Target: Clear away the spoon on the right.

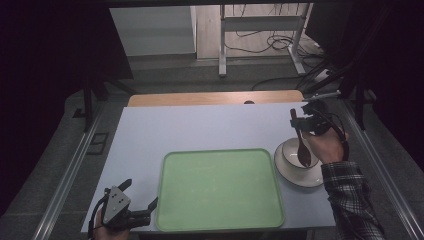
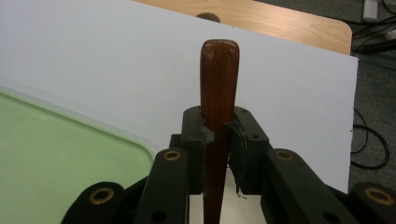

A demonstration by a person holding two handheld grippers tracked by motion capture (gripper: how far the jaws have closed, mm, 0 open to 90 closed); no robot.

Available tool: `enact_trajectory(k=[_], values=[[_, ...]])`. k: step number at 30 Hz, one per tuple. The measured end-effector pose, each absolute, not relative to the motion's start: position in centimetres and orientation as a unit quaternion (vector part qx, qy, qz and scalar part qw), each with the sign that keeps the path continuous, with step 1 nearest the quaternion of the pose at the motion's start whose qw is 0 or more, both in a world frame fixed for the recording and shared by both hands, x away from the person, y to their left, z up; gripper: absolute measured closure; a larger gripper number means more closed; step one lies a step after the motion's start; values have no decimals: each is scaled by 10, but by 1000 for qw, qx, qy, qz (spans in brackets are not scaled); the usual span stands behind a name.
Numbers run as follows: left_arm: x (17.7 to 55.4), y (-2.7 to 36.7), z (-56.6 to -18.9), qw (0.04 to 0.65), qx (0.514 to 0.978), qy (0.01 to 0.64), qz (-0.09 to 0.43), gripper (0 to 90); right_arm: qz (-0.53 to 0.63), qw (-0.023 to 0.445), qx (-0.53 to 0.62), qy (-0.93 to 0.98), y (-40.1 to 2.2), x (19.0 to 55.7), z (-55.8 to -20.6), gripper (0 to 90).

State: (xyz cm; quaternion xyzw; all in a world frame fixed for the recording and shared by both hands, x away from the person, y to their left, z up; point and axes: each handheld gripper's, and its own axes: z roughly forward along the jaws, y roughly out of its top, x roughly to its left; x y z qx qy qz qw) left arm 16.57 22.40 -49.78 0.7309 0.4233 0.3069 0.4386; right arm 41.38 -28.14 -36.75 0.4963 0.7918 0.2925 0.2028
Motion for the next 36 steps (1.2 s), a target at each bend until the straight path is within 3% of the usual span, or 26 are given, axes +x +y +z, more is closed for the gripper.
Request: enact_trajectory(k=[14, 36], values=[[166, 222, -498, 434, 734, 423, 306, 22, 296, 179, 486, 803, -274, 402, -340, 771], [166, 221, -498, 436, 735, 423, 301, 22, 279, 97, 472, 830, -237, 384, -358, 771]])
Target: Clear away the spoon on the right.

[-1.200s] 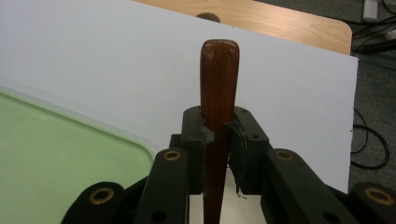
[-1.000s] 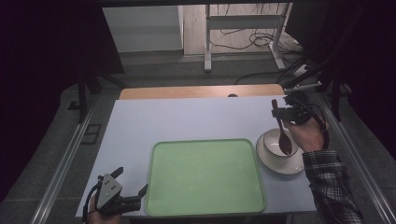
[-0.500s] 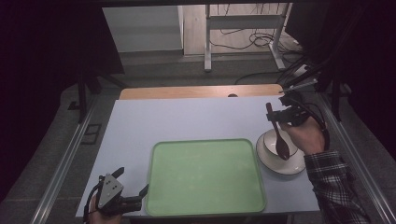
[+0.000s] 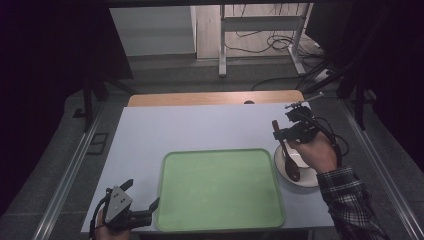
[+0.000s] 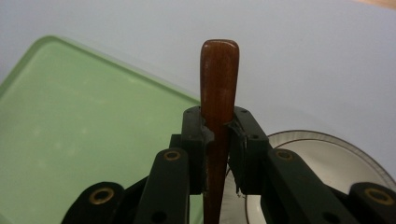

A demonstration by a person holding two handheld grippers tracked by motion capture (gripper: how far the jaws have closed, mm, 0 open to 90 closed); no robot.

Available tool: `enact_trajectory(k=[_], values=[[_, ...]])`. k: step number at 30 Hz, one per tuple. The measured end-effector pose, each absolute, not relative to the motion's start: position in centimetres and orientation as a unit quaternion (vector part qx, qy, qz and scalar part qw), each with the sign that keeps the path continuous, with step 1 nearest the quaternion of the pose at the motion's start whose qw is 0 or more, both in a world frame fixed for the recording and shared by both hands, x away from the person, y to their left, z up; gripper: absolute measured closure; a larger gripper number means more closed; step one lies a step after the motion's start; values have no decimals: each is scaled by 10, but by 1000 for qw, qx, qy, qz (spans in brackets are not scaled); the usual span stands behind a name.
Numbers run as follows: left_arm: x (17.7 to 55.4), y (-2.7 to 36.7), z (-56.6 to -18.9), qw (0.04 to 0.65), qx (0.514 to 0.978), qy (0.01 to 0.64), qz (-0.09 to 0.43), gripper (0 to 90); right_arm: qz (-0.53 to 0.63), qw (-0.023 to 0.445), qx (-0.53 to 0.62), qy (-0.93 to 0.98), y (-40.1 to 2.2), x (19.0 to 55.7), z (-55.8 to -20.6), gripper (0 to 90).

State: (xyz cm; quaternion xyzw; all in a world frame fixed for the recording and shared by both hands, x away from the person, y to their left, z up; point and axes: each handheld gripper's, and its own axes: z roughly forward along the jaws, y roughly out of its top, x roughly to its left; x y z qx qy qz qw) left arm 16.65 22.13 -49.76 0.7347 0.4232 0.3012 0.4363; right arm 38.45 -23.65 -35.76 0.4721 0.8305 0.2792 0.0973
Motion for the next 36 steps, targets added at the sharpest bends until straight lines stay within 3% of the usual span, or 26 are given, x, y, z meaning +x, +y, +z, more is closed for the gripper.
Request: enact_trajectory(k=[36], values=[[167, 220, -497, 434, 739, 420, 299, 23, 228, 50, 473, 850, -181, 381, -435, 770]])
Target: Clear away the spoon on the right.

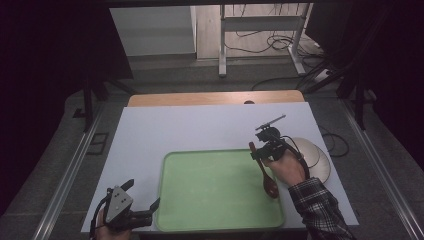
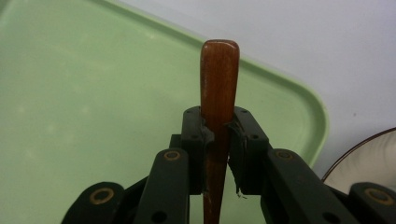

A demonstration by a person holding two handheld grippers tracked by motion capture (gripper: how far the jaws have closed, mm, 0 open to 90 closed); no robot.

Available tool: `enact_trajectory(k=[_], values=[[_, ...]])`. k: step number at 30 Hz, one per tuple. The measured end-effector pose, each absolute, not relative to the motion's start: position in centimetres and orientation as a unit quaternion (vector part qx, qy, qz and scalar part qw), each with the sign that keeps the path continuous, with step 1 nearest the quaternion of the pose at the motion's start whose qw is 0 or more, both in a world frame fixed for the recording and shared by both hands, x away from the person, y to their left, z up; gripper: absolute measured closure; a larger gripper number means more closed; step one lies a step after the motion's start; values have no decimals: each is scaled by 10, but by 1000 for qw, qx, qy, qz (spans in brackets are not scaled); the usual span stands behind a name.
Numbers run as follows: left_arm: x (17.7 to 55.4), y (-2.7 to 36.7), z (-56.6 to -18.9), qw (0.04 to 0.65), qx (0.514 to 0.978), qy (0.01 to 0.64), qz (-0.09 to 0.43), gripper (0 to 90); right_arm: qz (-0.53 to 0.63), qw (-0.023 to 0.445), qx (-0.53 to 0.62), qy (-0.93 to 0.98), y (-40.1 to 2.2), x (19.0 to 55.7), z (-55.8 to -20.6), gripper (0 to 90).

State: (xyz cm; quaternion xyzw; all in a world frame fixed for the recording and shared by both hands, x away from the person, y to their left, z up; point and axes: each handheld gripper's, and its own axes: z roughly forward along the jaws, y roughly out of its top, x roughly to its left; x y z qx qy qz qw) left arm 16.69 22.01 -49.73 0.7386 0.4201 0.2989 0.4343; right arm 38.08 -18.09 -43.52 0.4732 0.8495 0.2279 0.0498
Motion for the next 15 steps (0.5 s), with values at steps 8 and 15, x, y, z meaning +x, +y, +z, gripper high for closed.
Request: enact_trajectory(k=[8, 15], values=[[167, 220, -497, 434, 739, 420, 299, 23, 215, 49, 477, 851, -180, 381, -452, 769], [167, 220, -497, 434, 739, 420, 299, 23, 204, 56, 479, 852, -181, 382, -468, 761]])
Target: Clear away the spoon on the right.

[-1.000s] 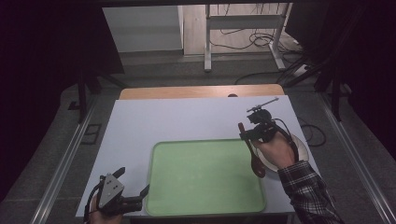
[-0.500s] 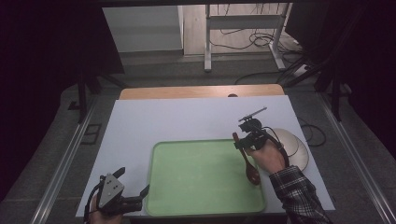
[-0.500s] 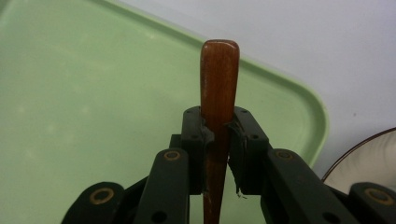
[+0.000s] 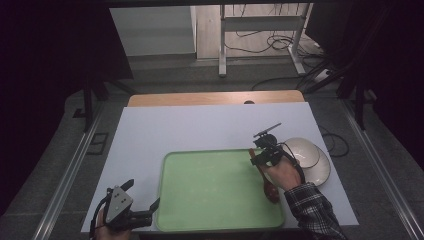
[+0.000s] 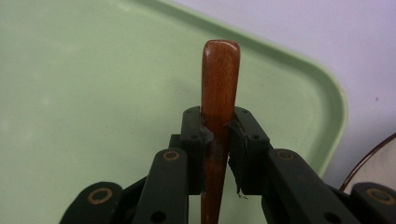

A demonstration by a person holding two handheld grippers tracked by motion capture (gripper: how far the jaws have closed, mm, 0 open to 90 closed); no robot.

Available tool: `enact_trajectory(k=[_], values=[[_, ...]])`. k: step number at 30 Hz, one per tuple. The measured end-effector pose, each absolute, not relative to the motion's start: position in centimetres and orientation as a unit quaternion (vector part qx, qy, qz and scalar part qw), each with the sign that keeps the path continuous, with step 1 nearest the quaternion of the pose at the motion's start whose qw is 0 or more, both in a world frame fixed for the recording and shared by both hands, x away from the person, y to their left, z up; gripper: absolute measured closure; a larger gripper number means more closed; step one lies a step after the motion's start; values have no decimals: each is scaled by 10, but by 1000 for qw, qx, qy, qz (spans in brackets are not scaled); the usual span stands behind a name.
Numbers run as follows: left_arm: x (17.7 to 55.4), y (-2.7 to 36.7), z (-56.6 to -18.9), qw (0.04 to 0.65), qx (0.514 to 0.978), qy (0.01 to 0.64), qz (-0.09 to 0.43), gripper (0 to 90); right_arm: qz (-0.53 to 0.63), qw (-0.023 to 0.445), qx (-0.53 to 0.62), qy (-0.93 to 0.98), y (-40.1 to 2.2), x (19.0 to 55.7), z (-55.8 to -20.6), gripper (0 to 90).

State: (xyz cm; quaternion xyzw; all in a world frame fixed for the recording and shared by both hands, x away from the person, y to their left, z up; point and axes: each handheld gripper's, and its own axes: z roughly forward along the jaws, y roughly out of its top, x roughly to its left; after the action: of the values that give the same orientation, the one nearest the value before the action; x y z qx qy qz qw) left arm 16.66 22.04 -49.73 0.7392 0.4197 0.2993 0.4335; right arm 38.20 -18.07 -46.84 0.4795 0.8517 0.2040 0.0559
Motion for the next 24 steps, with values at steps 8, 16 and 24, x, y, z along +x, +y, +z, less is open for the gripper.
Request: enact_trajectory(k=[8, 16, 24], values=[[166, 220, -497, 434, 738, 419, 300, 23, 204, 63, 477, 852, -184, 382, -475, 699], [165, 221, -496, 438, 734, 419, 307, 23, 234, 98, 440, 861, -190, 370, -463, 734], [164, 221, -495, 438, 733, 417, 310, 23, 252, 109, 409, 870, -183, 359, -476, 898]])
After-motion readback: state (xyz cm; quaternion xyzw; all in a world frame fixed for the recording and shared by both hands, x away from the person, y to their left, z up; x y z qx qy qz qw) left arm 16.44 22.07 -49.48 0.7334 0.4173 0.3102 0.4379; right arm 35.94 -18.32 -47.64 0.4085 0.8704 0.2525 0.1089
